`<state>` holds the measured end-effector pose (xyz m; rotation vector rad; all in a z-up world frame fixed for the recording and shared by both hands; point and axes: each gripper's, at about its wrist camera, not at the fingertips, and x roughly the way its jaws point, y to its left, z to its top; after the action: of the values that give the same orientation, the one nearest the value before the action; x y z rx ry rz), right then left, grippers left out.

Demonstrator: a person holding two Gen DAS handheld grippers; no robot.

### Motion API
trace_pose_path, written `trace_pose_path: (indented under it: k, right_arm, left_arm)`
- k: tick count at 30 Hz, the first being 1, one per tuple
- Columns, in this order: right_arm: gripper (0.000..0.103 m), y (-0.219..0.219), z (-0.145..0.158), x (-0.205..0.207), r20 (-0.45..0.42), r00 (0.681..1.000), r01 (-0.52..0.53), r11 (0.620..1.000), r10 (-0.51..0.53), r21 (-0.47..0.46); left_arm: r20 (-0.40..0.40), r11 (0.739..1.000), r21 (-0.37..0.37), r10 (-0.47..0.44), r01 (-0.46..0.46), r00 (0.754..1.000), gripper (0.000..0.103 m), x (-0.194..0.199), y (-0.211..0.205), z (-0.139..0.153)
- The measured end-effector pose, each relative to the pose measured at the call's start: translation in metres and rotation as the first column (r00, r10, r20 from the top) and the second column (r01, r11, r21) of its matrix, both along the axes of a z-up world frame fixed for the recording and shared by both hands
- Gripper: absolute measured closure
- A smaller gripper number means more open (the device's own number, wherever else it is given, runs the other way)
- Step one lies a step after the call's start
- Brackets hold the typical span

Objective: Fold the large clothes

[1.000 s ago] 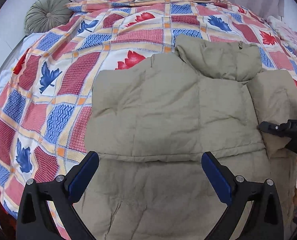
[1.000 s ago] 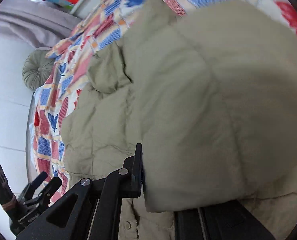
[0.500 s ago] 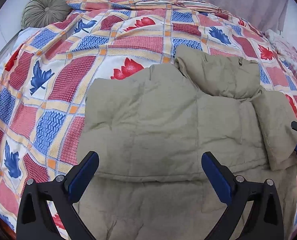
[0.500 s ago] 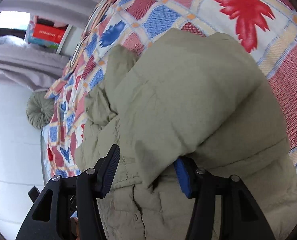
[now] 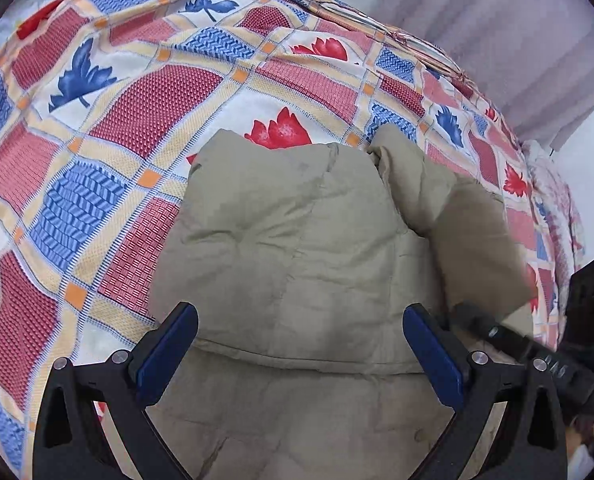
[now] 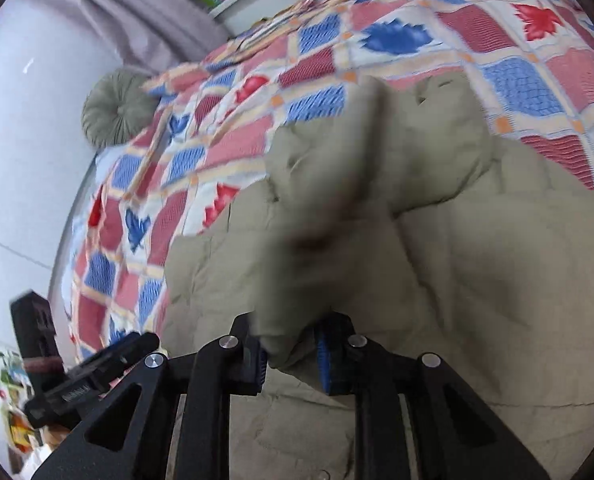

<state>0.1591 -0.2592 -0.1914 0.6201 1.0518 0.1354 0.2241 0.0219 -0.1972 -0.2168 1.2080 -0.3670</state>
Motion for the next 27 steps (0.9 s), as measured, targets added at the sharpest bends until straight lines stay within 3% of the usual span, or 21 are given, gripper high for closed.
trace_pose_path:
  k: [2,3,8,11,14,15,16,17,18,19,21,24,25,27]
  right_arm:
    - [0.040,0.020,-0.017,-0.001,-0.056,0.997,-0.050,0.999,0.050,0.002]
    - [0.037,0.028,-0.024,-0.003,-0.083,0.994,-0.072,0.997,0.072,0.004]
    - [0.037,0.031,-0.020,-0.037,-0.101,0.989,-0.109,0.993,0.105,-0.034]
    - [0.037,-0.002,-0.016,-0.068,-0.115,0.993,-0.042,0.999,0.039,-0.025]
    - [0.037,-0.040,-0.020,-0.104,-0.160,0.986,0.046,0.998,-0.054,-0.050]
    - [0.040,-0.052,-0.022,-0.115,-0.172,0.982,0.066,0.996,-0.076,-0.066]
    - [0.055,-0.065,-0.025,-0.126,-0.180,0.979,0.084,0.993,-0.098,-0.083]
    - [0.069,-0.078,-0.029,-0.136,-0.196,0.973,0.103,0.989,-0.122,-0.108]
    - [0.071,-0.090,-0.035,-0.144,-0.217,0.964,0.127,0.983,-0.153,-0.131]
    - [0.077,-0.102,-0.040,-0.150,-0.224,0.957,0.154,0.979,-0.182,-0.136]
    - [0.088,-0.120,-0.046,-0.153,-0.224,0.948,0.196,0.970,-0.225,-0.147]
    - [0.090,-0.138,-0.038,-0.145,-0.166,0.949,0.206,0.926,-0.268,-0.318]
    - [0.090,-0.144,-0.032,-0.141,-0.144,0.945,0.210,0.884,-0.293,-0.418]
    - [0.090,-0.159,-0.024,-0.138,-0.114,0.938,0.245,0.858,-0.328,-0.451]
  left_arm:
    - [-0.016,1.000,-0.023,0.002,-0.002,1.000,0.000,0.000,-0.001,-0.003]
    - [-0.022,0.999,-0.036,-0.003,0.002,1.000,0.000,0.000,-0.003,-0.004]
    - [-0.069,0.994,-0.095,-0.053,0.046,0.996,0.000,0.003,-0.022,-0.017]
    - [-0.113,0.991,-0.112,-0.088,0.075,0.990,0.000,0.008,-0.045,-0.035]
    - [-0.105,0.990,-0.081,-0.124,0.115,0.987,0.002,0.012,-0.073,-0.049]
    - [-0.099,0.989,-0.071,-0.133,0.127,0.986,0.018,0.012,-0.082,-0.052]
    - [-0.105,0.987,-0.067,-0.151,0.145,0.983,0.029,0.013,-0.093,-0.055]
    - [-0.122,0.985,-0.060,-0.168,0.162,0.978,0.058,0.015,-0.102,-0.059]
    - [-0.141,0.983,-0.055,-0.184,0.178,0.973,0.089,0.016,-0.112,-0.063]
    - [-0.147,0.981,-0.052,-0.193,0.187,0.970,0.092,0.016,-0.119,-0.062]
    - [-0.071,0.985,-0.017,-0.174,0.174,0.982,0.093,0.011,-0.123,-0.045]
    - [0.005,0.987,-0.018,-0.161,0.162,0.987,0.093,0.006,-0.110,-0.023]
    - [0.016,0.986,-0.005,-0.164,0.164,0.986,0.093,0.003,-0.104,-0.021]
    - [0.001,0.982,0.040,-0.183,0.183,0.983,0.093,0.001,-0.097,-0.029]
